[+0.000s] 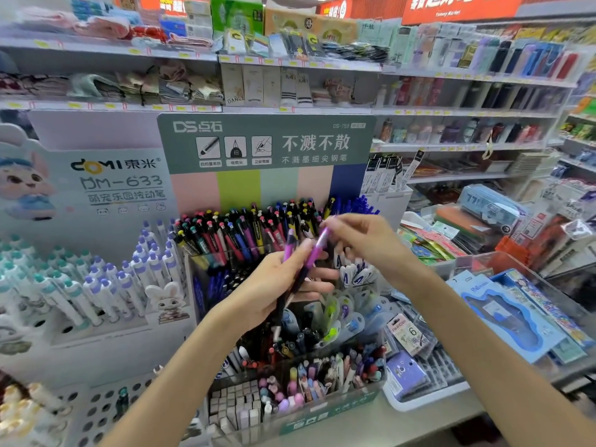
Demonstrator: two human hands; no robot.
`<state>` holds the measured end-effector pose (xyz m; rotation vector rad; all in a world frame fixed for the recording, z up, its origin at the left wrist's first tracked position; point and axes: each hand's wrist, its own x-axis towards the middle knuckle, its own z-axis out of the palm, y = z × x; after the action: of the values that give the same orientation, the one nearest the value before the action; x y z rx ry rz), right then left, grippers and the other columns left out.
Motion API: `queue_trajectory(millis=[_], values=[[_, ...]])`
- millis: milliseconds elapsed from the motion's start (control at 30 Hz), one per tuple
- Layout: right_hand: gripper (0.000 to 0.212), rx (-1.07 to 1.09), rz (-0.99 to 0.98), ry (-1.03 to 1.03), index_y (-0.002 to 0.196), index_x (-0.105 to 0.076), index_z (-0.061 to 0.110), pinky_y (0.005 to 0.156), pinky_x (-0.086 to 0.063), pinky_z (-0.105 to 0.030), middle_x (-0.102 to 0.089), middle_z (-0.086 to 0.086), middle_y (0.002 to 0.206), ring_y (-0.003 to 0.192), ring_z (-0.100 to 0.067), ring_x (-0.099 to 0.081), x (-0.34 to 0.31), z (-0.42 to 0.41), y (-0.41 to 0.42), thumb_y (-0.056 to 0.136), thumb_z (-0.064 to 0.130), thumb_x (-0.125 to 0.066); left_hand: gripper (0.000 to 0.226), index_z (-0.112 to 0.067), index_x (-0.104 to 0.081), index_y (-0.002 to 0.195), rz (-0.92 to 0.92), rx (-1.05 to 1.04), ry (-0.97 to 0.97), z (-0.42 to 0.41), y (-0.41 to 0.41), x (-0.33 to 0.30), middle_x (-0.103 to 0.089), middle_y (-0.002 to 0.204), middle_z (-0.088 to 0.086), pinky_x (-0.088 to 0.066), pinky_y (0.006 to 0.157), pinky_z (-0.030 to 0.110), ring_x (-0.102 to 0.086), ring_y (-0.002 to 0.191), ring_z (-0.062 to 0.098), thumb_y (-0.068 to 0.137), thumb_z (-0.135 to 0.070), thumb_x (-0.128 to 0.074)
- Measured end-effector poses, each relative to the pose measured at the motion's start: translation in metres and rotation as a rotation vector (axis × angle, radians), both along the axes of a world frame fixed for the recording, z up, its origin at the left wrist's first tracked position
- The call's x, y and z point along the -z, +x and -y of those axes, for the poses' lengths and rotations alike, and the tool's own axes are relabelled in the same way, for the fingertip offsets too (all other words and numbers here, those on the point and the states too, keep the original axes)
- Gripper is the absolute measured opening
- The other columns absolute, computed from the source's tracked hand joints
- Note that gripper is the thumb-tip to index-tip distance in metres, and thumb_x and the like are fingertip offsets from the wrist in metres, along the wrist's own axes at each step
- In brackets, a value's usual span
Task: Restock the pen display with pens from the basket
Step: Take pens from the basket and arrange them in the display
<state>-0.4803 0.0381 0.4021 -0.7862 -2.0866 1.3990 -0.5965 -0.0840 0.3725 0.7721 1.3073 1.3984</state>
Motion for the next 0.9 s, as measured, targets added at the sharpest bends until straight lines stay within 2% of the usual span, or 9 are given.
queue_trajectory(millis=[67, 200, 267, 367, 500, 667, 767, 833, 900], values=[[0.018, 0.219, -0.170, -0.016, 0.092, -0.067, 0.014, 0.063, -0.052, -0.020, -0.067, -0.001, 0.080, 0.069, -0.011, -0.063, -0.001, -0.013, 0.003, 0.096, 0.023, -0.052, 0.037, -0.015, -0.062, 0.106, 0.004, -0.070, -0.017, 0.003, -0.005, 0.001, -0.076, 0.087, 0.003, -0.056, 0.056, 0.020, -0.070, 0.064, 0.010, 0.098, -0.043, -0.040], [0.021, 0.562, -0.256, 0.411, 0.106, -0.064, 0.009, 0.063, -0.050, -0.015, -0.065, 0.000, 0.085, 0.073, -0.012, -0.062, -0.002, -0.040, 0.000, 0.099, 0.018, -0.047, 0.037, -0.012, -0.059, 0.093, -0.047, -0.259, -0.084, 0.010, -0.019, 0.011, -0.053, 0.053, -0.008, -0.033, 0.037, 0.014, -0.040, 0.037, 0.003, 0.096, -0.045, -0.044], [0.022, 0.537, -0.168, 0.560, 0.110, -0.065, 0.005, 0.068, -0.049, -0.019, -0.067, -0.007, 0.093, 0.079, -0.019, -0.064, 0.005, -0.049, -0.008, 0.098, 0.016, -0.049, 0.032, -0.015, -0.054, 0.087, -0.069, -0.269, -0.122, 0.010, -0.021, 0.014, -0.035, 0.048, -0.010, -0.019, 0.035, 0.014, -0.027, 0.036, 0.002, 0.095, -0.045, -0.048], [0.022, 0.395, -0.038, 0.646, 0.113, -0.066, 0.005, 0.080, -0.048, -0.025, -0.069, -0.011, 0.101, 0.088, -0.020, -0.064, 0.015, -0.054, -0.022, 0.096, 0.013, -0.053, 0.038, -0.017, -0.046, 0.079, 0.053, -0.284, -0.156, 0.008, -0.021, 0.013, -0.030, 0.049, -0.009, -0.015, 0.032, 0.015, -0.023, 0.034, 0.003, 0.093, -0.052, -0.048], [0.022, 0.223, 0.042, 0.609, 0.111, -0.060, 0.010, 0.083, -0.051, -0.031, -0.068, -0.001, 0.088, 0.082, -0.016, -0.064, 0.024, -0.058, -0.034, 0.090, 0.014, -0.063, 0.031, -0.012, -0.040, 0.080, 0.292, -0.310, -0.042, 0.009, -0.025, 0.011, -0.033, 0.054, -0.003, -0.017, 0.031, 0.013, -0.027, 0.034, 0.006, 0.101, -0.034, -0.032], [0.013, 0.246, 0.166, 0.817, 0.097, -0.063, 0.013, 0.073, -0.051, -0.039, -0.068, 0.000, 0.082, 0.080, -0.023, -0.063, 0.034, -0.068, -0.042, 0.086, 0.020, -0.067, 0.028, -0.012, -0.046, 0.082, 0.243, -0.323, -0.057, 0.013, -0.025, 0.012, -0.044, 0.057, -0.003, -0.030, 0.035, 0.017, -0.035, 0.037, 0.006, 0.103, -0.024, -0.033], [0.014, 0.242, 0.248, 0.977, 0.098, -0.066, 0.015, 0.071, -0.048, -0.037, -0.069, -0.003, 0.088, 0.090, -0.027, -0.059, 0.031, -0.069, -0.048, 0.087, 0.022, -0.066, 0.027, -0.013, -0.055, 0.085, 0.046, -0.308, -0.097, 0.013, -0.026, 0.011, -0.060, 0.078, -0.002, -0.051, 0.056, 0.020, -0.054, 0.061, 0.006, 0.103, -0.023, -0.037], [0.016, 0.223, 0.292, 0.951, 0.102, -0.066, 0.018, 0.071, -0.048, -0.035, -0.066, -0.002, 0.089, 0.088, -0.025, -0.059, 0.025, -0.068, -0.047, 0.087, 0.024, -0.065, 0.024, -0.020, -0.061, 0.092, -0.135, -0.270, -0.089, 0.018, -0.026, 0.012, -0.064, 0.095, -0.006, -0.052, 0.080, 0.025, -0.058, 0.086, 0.006, 0.102, -0.027, -0.041], [0.019, 0.246, 0.245, 0.828, 0.105, -0.066, 0.020, 0.069, -0.046, -0.032, -0.063, 0.002, 0.088, 0.077, -0.018, -0.056, 0.019, -0.062, -0.041, 0.087, 0.024, -0.065, 0.019, -0.031, -0.063, 0.097, -0.274, -0.228, -0.050, 0.025, -0.026, 0.010, -0.063, 0.101, -0.014, -0.049, 0.088, 0.020, -0.057, 0.095, -0.003, 0.099, -0.034, -0.044]])
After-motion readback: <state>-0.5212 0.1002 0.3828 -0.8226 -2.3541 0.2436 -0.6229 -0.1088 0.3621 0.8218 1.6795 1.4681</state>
